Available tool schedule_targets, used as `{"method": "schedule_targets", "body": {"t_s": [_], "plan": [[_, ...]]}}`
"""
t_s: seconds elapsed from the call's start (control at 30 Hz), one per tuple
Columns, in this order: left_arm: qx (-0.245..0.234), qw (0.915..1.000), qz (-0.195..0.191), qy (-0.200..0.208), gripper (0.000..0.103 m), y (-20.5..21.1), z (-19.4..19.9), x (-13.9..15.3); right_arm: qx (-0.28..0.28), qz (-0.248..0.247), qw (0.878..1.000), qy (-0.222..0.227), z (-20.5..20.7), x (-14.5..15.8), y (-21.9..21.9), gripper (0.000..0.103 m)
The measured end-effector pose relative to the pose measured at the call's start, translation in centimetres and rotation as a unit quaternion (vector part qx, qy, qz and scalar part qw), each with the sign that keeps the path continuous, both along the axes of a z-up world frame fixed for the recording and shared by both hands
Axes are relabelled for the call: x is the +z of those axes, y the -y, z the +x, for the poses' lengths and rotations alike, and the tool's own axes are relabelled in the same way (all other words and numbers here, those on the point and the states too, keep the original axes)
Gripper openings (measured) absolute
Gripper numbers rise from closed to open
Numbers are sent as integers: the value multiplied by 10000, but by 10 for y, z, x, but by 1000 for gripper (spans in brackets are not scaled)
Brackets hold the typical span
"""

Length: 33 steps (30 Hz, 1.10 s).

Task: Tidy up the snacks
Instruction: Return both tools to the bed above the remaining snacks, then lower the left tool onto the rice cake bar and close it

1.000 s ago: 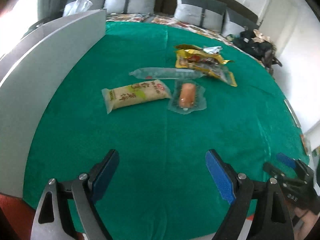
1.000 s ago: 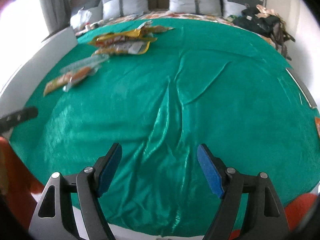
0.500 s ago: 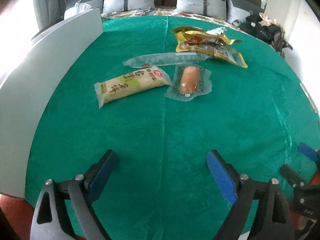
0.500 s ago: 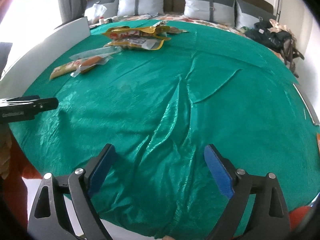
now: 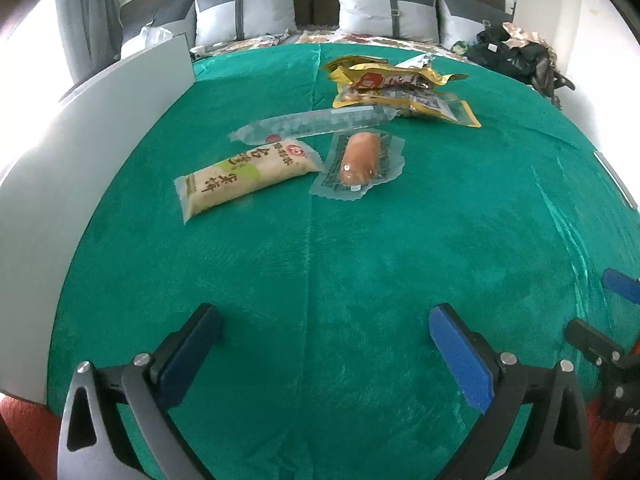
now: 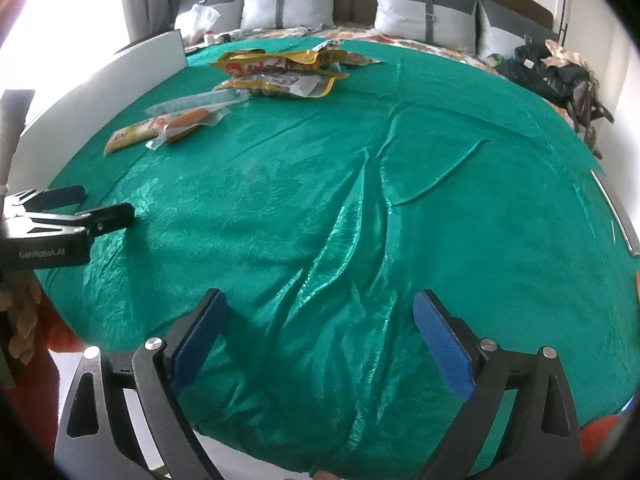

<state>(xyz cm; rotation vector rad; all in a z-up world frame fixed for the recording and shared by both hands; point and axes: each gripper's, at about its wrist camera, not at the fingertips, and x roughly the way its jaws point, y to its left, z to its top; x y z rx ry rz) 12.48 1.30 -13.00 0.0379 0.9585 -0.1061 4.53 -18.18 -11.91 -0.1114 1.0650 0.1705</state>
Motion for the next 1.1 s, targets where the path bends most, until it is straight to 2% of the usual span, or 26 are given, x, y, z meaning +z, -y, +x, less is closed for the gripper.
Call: {"method": "schedule_targets", "body": {"t_s": [0.33, 0.43, 0.53, 0.57, 0.63, 0.73, 0.93, 1.03, 1.1], "plan": [[-303, 9994, -9, -151, 103, -4, -5, 2, -145, -11, 9998, 104, 0, 0, -3, 99], [-401, 9985, -202, -308, 102, -9, 1, 7, -160, -9, 9998, 120, 1, -1, -3, 99], [-638, 9969, -371, -261, 102, -17, 14, 23, -167, -4, 9997, 153, 0, -1, -3, 99], [-785, 9961, -324, -235, 102, -19, 22, 30, -171, -4, 9997, 167, 0, -1, -3, 99], [-1031, 9945, 5, -193, 102, -23, 40, 45, -167, -5, 9997, 179, 0, -1, -3, 99], [-1334, 9881, 476, -603, 102, -30, 74, 48, -162, -5, 9997, 178, 0, -1, -3, 99], [-1661, 9765, 830, -1093, 102, -41, 107, 24, -163, -5, 9997, 154, 1, -1, -3, 99], [-1513, 9779, 977, -1061, 102, -46, 114, 11, -165, -5, 9997, 162, 0, -1, -3, 99], [-1436, 9818, 721, -1012, 101, -50, 116, 9, -162, -6, 9997, 165, 1, 0, -2, 99]]}}
